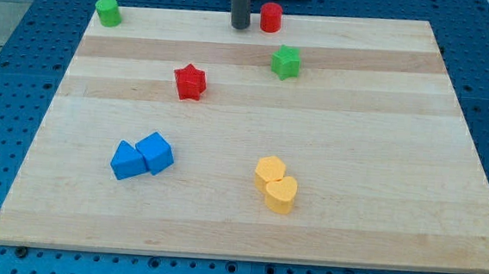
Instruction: Slightly push the red circle parallel to the top of the green star
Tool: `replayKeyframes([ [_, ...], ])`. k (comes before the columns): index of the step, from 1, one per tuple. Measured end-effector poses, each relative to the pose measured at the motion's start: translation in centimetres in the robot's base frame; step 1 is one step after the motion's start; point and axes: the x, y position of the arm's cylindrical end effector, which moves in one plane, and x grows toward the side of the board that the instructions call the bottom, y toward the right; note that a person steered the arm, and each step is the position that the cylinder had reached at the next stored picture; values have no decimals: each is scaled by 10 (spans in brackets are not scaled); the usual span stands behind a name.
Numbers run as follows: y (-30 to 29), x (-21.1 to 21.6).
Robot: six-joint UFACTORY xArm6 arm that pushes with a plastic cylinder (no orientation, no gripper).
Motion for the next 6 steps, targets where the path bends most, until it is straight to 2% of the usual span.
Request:
replayKeyframes([
  [1,7,-13],
  [4,43,-15],
  [6,31,-16],
])
